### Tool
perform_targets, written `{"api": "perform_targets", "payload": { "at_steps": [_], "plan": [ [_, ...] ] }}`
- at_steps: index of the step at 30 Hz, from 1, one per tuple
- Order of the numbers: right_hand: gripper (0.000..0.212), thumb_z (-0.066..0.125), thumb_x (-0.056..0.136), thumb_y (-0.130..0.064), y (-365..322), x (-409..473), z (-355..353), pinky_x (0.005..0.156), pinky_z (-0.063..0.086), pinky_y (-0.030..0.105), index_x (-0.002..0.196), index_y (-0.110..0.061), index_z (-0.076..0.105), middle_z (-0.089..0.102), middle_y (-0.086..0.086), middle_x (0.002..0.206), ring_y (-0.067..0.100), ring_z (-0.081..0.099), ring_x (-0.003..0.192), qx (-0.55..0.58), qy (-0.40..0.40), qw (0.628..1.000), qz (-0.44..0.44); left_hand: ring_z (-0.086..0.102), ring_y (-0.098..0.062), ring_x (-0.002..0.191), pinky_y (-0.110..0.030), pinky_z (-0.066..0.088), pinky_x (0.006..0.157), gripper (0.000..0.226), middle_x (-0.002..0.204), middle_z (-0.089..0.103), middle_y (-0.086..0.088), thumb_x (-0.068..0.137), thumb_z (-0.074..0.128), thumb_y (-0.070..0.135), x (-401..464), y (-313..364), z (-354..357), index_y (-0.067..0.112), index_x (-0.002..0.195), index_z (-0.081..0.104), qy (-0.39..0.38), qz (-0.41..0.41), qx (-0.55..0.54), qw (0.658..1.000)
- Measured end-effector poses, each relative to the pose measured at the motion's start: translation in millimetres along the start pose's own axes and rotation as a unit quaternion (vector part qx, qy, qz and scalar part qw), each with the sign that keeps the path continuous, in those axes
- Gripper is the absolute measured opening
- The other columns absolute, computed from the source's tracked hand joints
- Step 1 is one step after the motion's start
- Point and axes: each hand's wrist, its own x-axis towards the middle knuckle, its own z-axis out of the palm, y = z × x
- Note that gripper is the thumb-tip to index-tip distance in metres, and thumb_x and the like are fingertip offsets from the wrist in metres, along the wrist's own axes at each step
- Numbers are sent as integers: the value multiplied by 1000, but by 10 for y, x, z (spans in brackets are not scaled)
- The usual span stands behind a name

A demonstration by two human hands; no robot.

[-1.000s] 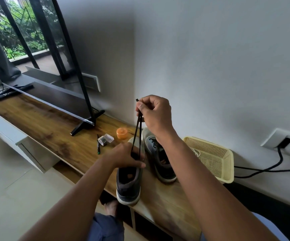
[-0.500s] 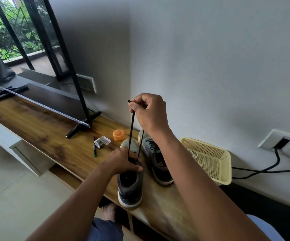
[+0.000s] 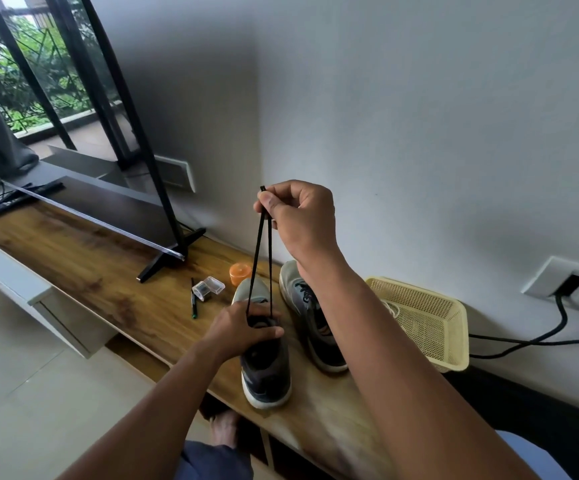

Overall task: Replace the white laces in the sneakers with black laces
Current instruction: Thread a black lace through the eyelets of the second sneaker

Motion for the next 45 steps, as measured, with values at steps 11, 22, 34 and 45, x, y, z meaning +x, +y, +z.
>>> {"api": "perform_targets", "payload": {
  "at_steps": [11, 22, 34, 45],
  "plan": [
    [14, 74, 93, -11, -5, -28, 12, 90, 62, 46, 83, -19, 78, 78, -1, 77, 17, 77, 82, 63, 16, 998, 17, 55, 1, 128, -33, 49, 108, 53, 136, 61, 31, 63, 83, 74, 23, -38, 14, 56, 112, 73, -8, 17, -5, 1000],
    [7, 72, 94, -3, -2, -42, 31, 76, 57, 24, 96, -1, 78, 79, 12, 86, 18, 73, 79, 168, 11, 983, 67, 51, 2, 134, -25, 41, 112, 29, 136, 64, 26, 81, 86, 47, 41, -74, -7, 53, 108, 78, -43, 8, -90, 995],
    [8, 71, 96, -6, 8, -90, 69, 77, 56, 28, 99, -6, 79, 79, 13, 91, 18, 74, 82, 242, -7, 964, 106, 49, 0, 138, -32, 40, 119, 29, 137, 64, 25, 81, 88, 43, 29, -51, 0, 50, 108, 79, -38, -2, -101, 994],
    [6, 75, 94, -10, 59, -44, 78, 81, 60, 29, 96, -9, 80, 80, 4, 86, 12, 75, 83, 110, 2, 993, 38, 61, -7, 125, -36, 53, 107, 54, 131, 66, 20, 74, 88, 52, -37, 70, -73, 54, 125, 68, -30, -21, -24, 999]
  ]
}}
